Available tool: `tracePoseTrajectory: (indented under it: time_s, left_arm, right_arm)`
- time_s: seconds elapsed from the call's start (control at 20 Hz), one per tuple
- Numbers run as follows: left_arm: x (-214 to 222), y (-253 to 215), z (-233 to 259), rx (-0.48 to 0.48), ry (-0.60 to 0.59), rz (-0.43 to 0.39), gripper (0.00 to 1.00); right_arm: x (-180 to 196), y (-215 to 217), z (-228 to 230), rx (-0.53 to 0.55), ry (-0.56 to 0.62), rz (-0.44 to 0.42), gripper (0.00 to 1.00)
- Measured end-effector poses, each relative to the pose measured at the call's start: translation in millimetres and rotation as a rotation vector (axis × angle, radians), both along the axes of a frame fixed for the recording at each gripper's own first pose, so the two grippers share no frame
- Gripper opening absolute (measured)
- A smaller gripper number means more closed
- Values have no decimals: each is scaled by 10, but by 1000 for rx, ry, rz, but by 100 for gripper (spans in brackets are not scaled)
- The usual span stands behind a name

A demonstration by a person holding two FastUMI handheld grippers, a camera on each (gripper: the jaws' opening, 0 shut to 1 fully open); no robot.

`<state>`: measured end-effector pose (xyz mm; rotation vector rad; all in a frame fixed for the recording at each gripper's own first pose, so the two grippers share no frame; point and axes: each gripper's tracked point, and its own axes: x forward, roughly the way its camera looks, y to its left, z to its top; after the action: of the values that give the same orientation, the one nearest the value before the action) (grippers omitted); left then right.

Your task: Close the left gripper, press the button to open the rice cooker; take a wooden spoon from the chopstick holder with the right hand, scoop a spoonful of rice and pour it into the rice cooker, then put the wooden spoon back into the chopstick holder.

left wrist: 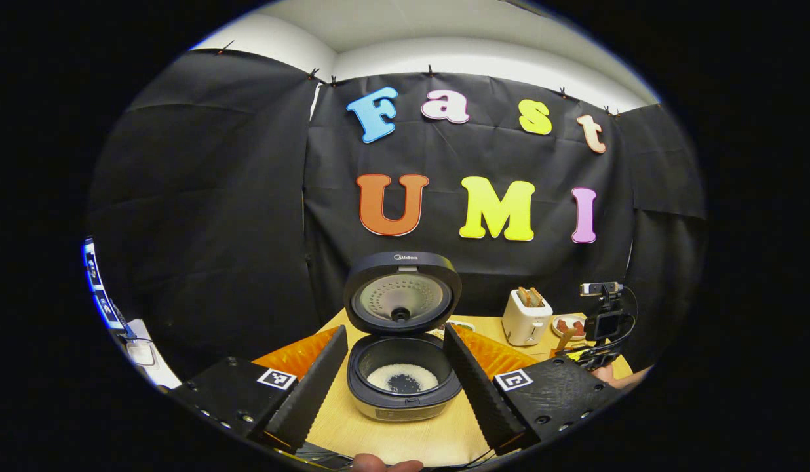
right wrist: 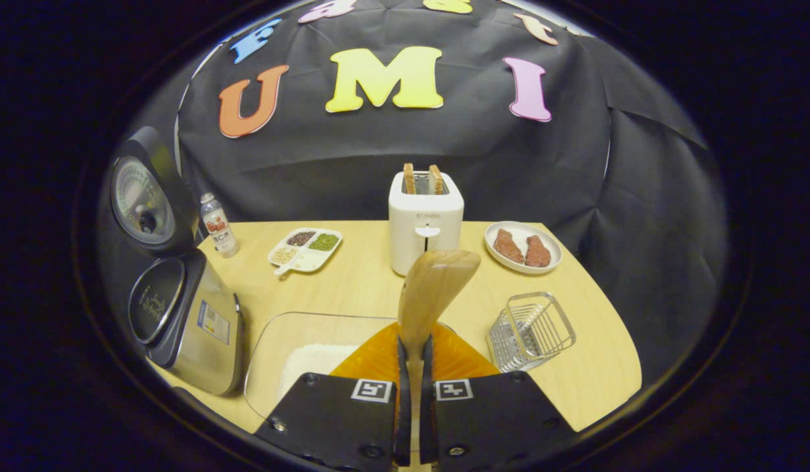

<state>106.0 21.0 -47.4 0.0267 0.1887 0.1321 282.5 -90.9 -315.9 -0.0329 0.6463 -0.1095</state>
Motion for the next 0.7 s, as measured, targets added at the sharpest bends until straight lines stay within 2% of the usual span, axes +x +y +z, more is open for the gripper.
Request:
tracePoseTrajectory:
  time_s: [0.15,0.4,0.7]
  left_arm:
    - [20,104,-26,4,15,34,95]
    - [-20,239,-51,4,37,88,95]
    - [-58,296,0,6,16,116,95]
  right_arm:
    - [5,242,-97,51,11,25,11]
    - [-34,801,-132,183,45,115,11]
    - [-150,957,-116,373,112,103,11]
